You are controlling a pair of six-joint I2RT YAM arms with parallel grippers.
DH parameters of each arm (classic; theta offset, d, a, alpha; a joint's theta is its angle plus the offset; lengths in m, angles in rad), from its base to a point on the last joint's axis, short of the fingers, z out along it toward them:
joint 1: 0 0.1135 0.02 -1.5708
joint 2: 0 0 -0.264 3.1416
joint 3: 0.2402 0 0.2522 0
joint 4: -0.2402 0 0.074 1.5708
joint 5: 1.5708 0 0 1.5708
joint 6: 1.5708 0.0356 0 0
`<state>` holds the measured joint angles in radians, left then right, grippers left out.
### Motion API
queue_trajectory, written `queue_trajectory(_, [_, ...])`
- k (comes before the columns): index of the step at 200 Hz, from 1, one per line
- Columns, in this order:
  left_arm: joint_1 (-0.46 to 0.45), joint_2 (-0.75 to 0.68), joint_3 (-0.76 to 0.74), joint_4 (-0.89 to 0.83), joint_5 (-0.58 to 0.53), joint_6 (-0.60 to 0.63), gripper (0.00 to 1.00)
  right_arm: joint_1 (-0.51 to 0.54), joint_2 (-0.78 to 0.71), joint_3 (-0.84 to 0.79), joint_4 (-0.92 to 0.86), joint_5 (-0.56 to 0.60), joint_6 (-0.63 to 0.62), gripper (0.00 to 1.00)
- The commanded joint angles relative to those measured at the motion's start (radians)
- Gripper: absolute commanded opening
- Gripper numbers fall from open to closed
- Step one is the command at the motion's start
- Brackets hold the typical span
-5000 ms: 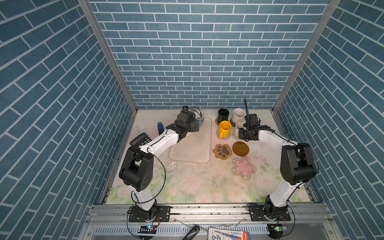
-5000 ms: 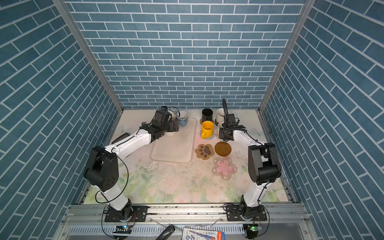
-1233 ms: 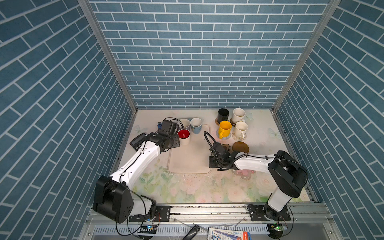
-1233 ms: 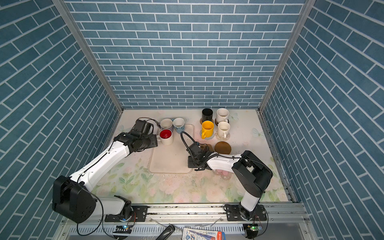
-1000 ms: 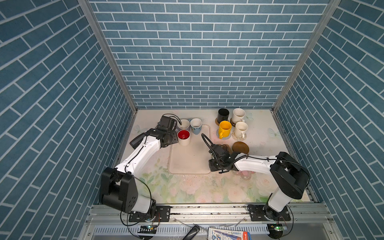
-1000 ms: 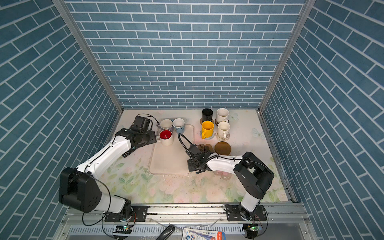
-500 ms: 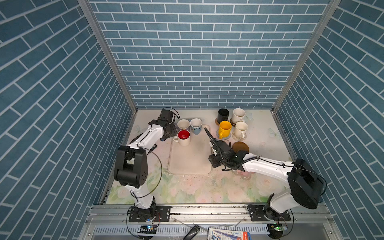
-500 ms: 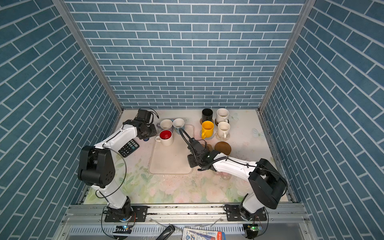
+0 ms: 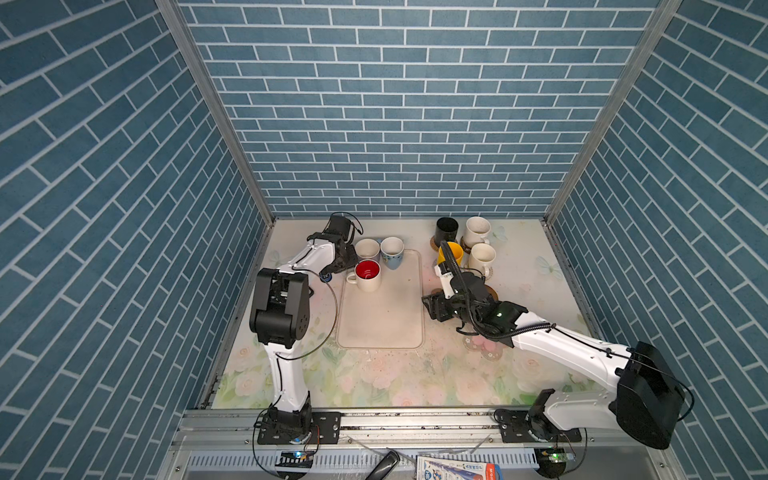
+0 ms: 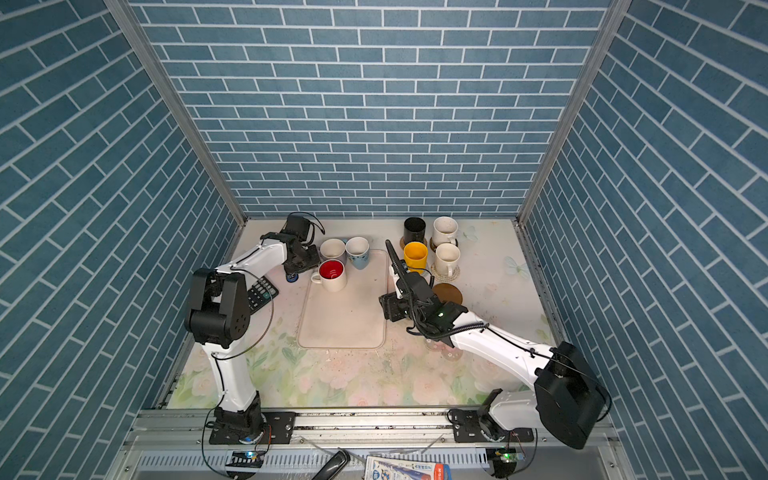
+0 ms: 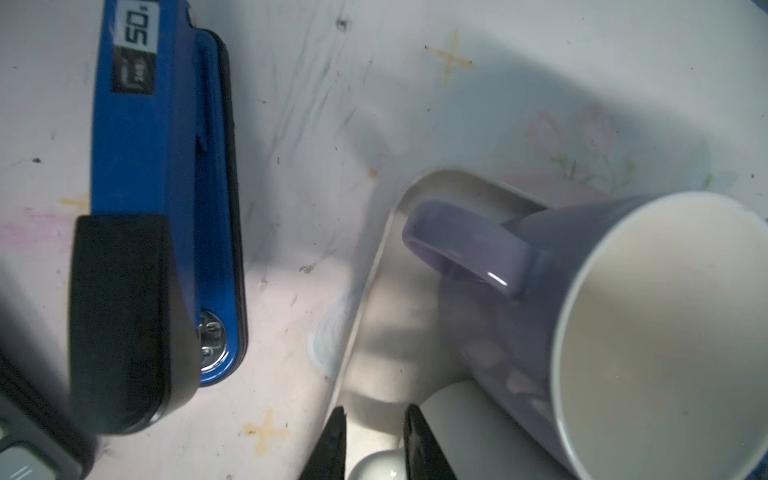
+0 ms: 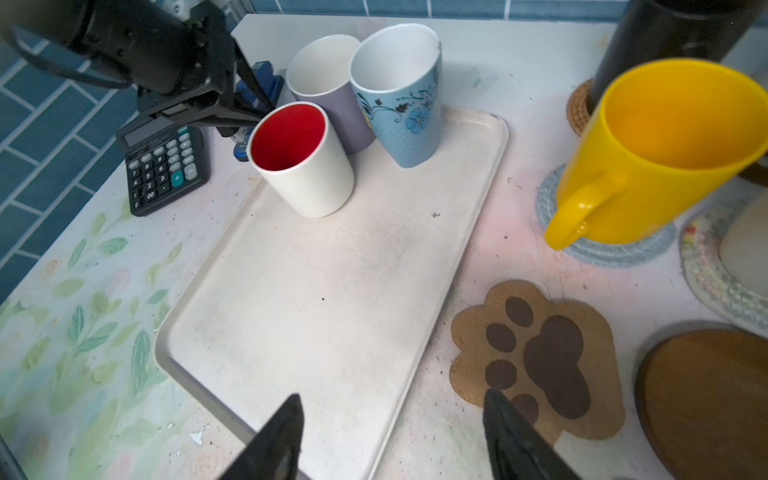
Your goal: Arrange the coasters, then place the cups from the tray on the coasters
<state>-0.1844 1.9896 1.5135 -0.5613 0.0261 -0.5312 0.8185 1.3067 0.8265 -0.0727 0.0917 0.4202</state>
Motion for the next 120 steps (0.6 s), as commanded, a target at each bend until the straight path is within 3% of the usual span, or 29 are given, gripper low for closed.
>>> queue_trajectory(1, [0.004, -0.020, -0.045, 0.025, 0.032, -0.013, 0.27, -0.029, -0.031, -0.041, 0.024, 0.036, -0.003, 0.99])
queue_trajectory(33, [-0.003, -0.067, -0.128, 0.057, 0.031, -0.014, 0.27, -0.057, -0.063, -0.085, 0.035, 0.084, -0.008, 0.99])
queue_trajectory(120, [-0.054, -0.251, -0.340, 0.113, 0.018, -0.048, 0.27, -0.085, -0.050, -0.104, 0.043, 0.083, 0.003, 0.99])
